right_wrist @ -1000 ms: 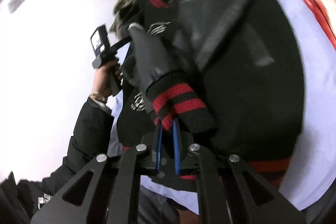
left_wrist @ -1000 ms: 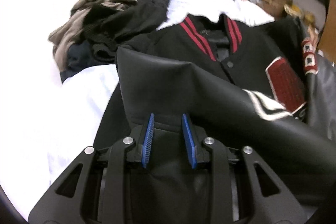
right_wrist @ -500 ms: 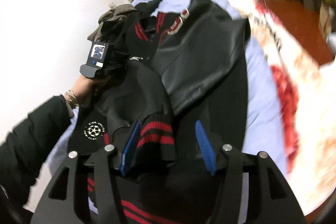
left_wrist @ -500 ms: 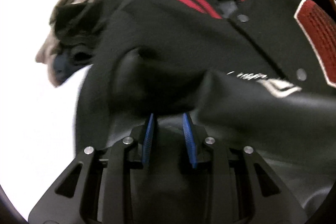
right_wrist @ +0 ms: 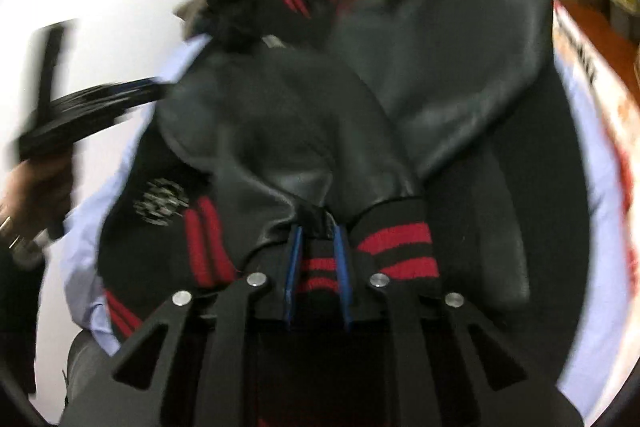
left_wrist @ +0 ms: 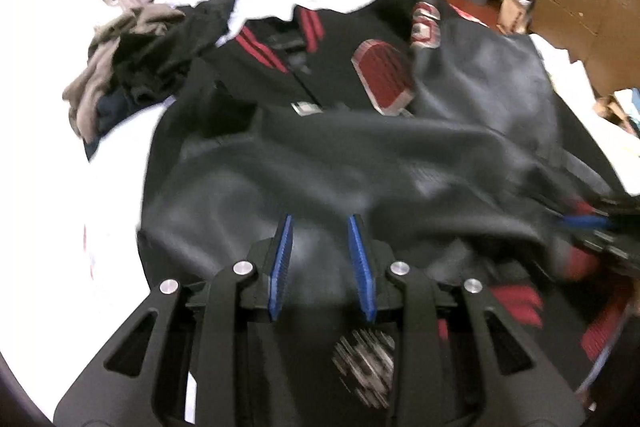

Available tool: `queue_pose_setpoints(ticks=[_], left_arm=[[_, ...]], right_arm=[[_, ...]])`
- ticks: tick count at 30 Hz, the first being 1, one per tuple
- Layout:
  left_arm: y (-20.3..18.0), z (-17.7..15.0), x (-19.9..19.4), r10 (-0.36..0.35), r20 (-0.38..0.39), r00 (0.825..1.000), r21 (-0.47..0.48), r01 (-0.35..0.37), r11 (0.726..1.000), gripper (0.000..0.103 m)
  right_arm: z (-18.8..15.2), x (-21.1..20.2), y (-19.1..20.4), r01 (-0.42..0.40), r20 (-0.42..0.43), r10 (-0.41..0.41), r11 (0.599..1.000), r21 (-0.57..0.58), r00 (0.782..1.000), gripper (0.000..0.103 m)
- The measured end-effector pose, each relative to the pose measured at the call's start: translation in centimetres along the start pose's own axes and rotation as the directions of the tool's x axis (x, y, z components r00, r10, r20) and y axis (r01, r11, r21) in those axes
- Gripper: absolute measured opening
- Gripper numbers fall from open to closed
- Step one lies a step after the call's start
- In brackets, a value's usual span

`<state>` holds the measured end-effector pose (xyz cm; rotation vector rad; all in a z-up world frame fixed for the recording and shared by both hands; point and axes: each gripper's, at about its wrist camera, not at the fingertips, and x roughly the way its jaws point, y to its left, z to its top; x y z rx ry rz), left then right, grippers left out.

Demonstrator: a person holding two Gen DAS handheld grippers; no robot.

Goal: Fold large clothes

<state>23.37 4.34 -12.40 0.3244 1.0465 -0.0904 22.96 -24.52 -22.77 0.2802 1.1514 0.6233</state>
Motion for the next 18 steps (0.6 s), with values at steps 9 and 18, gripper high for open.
queue_pose_setpoints(ticks=[9,18], left_arm=[[0.4,-9.8,-2.1,-0.043,-0.118,0.992,-0.153,0.025,0.988,0.030],[8.4,-11.7,-5.1,-0.044,-0.035,0.998,-0.283,0.033,0.959,0.058]], right_arm=[[-0.4,-1.8,0.5,-0.026,0.026,0.027,0.999,-0.043,0.999,0.017],[-8.5,-8.3,13.5,0.034,0.204,0.068,0.888,-0.458,0.977,0.057]])
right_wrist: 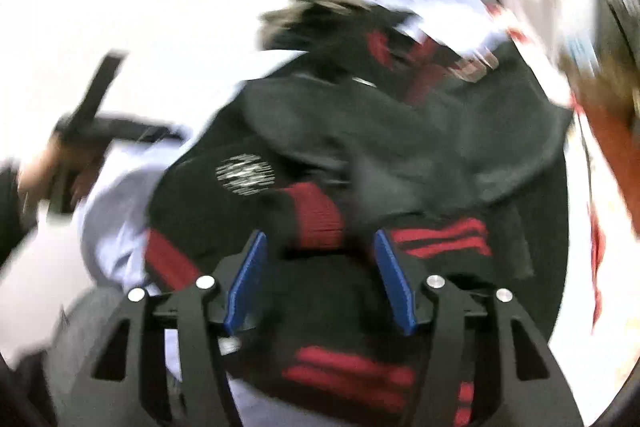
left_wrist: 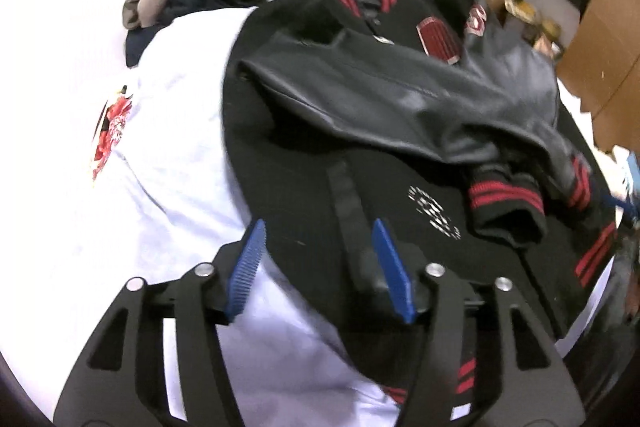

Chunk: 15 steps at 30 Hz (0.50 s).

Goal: Fold large clothes

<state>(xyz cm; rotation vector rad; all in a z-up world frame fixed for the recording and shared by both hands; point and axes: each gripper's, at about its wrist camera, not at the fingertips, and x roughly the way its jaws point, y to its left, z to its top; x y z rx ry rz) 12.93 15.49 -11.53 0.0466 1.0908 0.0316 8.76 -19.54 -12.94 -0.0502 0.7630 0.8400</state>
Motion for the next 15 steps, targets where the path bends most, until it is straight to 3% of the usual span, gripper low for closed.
queue_pose_setpoints(ticks=[3,6,8,11,15], left_arm=[[1.8,0.9,0.7,-0.004,0.008,1.000,-0.003,0.004,1.000,0.062],[3.1,2.5,1.9,-0.029,0.016,0.999,0.017,0.028,0.999,0.065],[3.5,4.1,2.8,-0.021,0.016,1.000,0.052,0.020,0.998,0.065],[3.8,7.7,4.7,-0.026,0.010,1.000,0.127,0.024,0.992,0.065],[4.6,13.4,8.1,0.015,0.023,1.000,0.212,-0.020,0.977,0.065]], right_arm=[[-0.5,1.3,5.1,-0.004,-0.003,0.004,0.993,-0.121,1.000,0.057],[-1.1,3.2,10.1,0.035,0.002,-0.036,0.955,-0.295,0.999,0.057],[-1.3,4.5,11.9,0.053,0.004,-0.055,0.937,-0.346,0.998,0.058],[-0.5,6.4,13.5,0.072,0.014,-0.072,0.934,-0.349,0.997,0.066],[1.7,7.5,14.9,0.113,0.053,-0.102,0.944,-0.309,0.993,0.066]])
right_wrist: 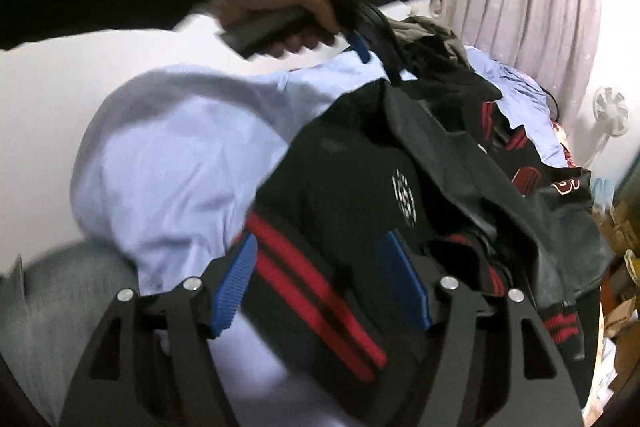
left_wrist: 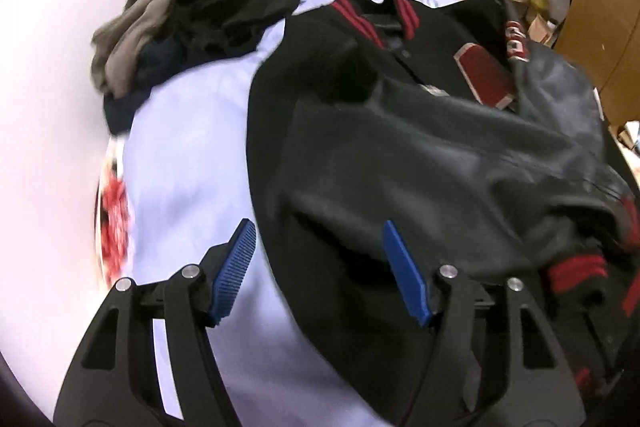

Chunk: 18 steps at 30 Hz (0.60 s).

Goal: Fold large clothes

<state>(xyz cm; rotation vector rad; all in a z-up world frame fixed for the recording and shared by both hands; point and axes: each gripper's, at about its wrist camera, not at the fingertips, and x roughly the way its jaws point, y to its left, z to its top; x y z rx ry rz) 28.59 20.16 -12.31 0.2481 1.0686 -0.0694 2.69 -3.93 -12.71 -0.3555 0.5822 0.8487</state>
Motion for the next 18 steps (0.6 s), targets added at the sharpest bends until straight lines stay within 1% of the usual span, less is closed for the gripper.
queue_pose_setpoints(ticks=[2,3,5,8,10,12,14,15,16,18], left_arm=[[1.2,2.7,1.9,-0.011,0.007,1.000,0.028,0.011,1.000,0.065],[1.7,3.7,2.7,-0.006,0.009,1.000,0.040,0.006,0.999,0.065],[3.0,6.7,5.3,-0.012,0.010,1.000,0.066,0.011,0.998,0.065],[4.0,10.0,8.4,-0.037,-0.009,0.999,0.089,0.038,0.995,0.065],[3.4,11.6,9.3,-0.058,-0.004,0.998,0.155,0.058,0.986,0.065],[1.9,12.8,9.4,-0.073,0.023,0.997,0.252,0.065,0.965,0.065],[1.1,13.7,10.2,-0.080,-0.003,0.997,0.289,0.077,0.954,0.065],[0.5,14.3,11.0,-0.082,-0.035,0.996,0.308,0.088,0.947,0.065],[0.2,14.7,11.5,-0.081,-0.057,0.995,0.322,0.095,0.942,0.065],[-0.8,15.7,12.4,-0.055,-0.080,0.995,0.366,0.081,0.927,0.065]], right_arm=[[1.3,0.7,0.1,0.026,0.010,-0.027,1.000,0.007,1.000,0.071],[2.0,1.3,-0.1,0.054,0.006,-0.054,0.998,0.015,0.999,0.075],[2.9,2.8,-0.1,0.065,-0.022,-0.064,0.997,0.031,0.998,0.076],[4.2,5.6,-0.4,0.079,-0.099,-0.074,0.996,0.046,0.992,0.076],[5.0,6.6,-0.6,0.095,-0.157,-0.084,0.993,0.063,0.984,0.076],[5.9,6.9,-0.9,0.135,-0.185,-0.117,0.987,0.088,0.976,0.076],[6.9,7.8,-1.1,0.152,-0.256,-0.116,0.980,0.126,0.960,0.076],[7.3,8.2,-1.0,0.167,-0.288,-0.123,0.977,0.134,0.950,0.076],[7.9,8.8,-0.7,0.189,-0.330,-0.135,0.972,0.138,0.934,0.076],[8.6,9.4,-0.2,0.242,-0.373,-0.177,0.961,0.136,0.911,0.077]])
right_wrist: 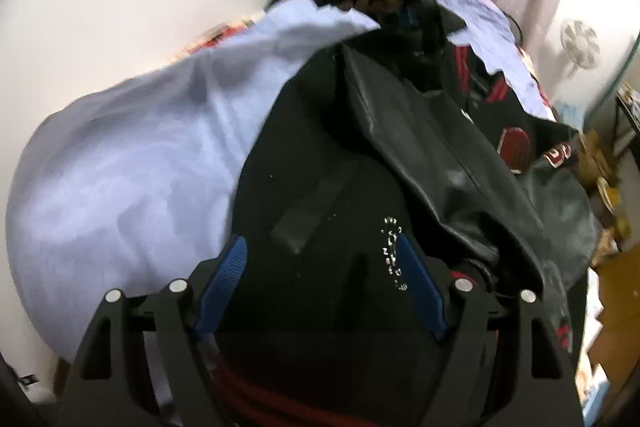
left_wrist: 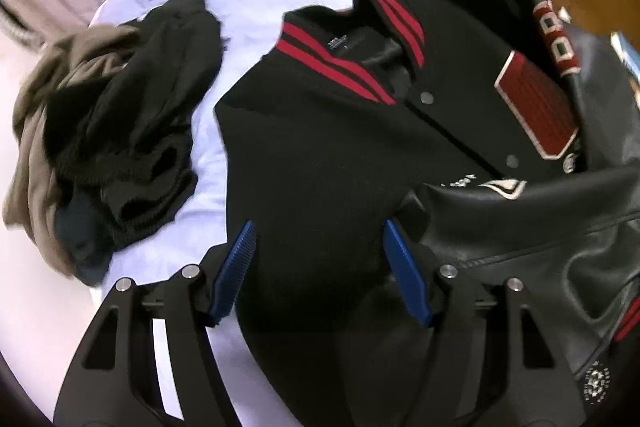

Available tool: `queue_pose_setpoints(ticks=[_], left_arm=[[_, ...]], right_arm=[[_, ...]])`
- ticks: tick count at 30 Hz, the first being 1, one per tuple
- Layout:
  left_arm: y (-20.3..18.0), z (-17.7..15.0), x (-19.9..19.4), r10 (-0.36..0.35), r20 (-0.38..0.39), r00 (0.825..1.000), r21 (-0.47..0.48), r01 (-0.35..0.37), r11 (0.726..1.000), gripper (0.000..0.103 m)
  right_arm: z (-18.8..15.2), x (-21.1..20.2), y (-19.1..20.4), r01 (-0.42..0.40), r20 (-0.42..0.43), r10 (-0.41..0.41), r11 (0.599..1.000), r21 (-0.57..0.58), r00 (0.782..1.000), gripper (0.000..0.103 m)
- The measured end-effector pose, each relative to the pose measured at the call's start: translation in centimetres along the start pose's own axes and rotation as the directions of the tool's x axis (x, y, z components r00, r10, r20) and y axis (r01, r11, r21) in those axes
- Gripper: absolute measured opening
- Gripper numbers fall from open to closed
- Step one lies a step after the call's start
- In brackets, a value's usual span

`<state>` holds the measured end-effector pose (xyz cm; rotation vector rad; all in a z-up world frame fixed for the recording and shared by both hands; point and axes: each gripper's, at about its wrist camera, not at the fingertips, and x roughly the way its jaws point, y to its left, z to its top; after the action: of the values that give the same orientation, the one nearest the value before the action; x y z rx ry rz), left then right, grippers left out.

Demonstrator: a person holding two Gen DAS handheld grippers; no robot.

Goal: Fold large clothes

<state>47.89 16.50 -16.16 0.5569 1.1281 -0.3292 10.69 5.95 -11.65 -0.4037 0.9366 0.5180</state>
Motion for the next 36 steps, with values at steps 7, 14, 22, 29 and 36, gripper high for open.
queue_pose_setpoints(ticks=[7,14,22,29,36], left_arm=[[-0.2,1.7,2.3,0.091,-0.044,0.995,0.168,-0.083,0.982,0.082],[1.3,0.2,3.4,0.137,-0.044,0.990,0.221,-0.124,0.967,0.088],[4.4,-1.1,5.7,-0.025,-0.125,0.992,0.049,0.032,0.998,0.088],[5.3,0.2,6.7,-0.225,-0.206,0.952,-0.034,0.223,0.974,0.044],[5.4,3.3,3.9,-0.297,-0.207,0.932,-0.066,0.289,0.955,0.017]], right_arm=[[1.7,2.1,4.1,0.124,-0.080,-0.126,0.992,-0.027,0.989,0.091],[0.3,7.2,5.9,0.293,-0.176,-0.325,0.938,-0.184,0.929,0.091],[0.6,8.8,1.3,0.127,-0.268,-0.139,0.990,-0.060,0.953,0.060],[1.8,6.7,-5.0,-0.005,-0.280,0.048,0.989,0.151,0.959,0.031],[2.9,3.4,-12.7,-0.092,-0.224,0.167,0.946,0.311,0.960,0.026]])
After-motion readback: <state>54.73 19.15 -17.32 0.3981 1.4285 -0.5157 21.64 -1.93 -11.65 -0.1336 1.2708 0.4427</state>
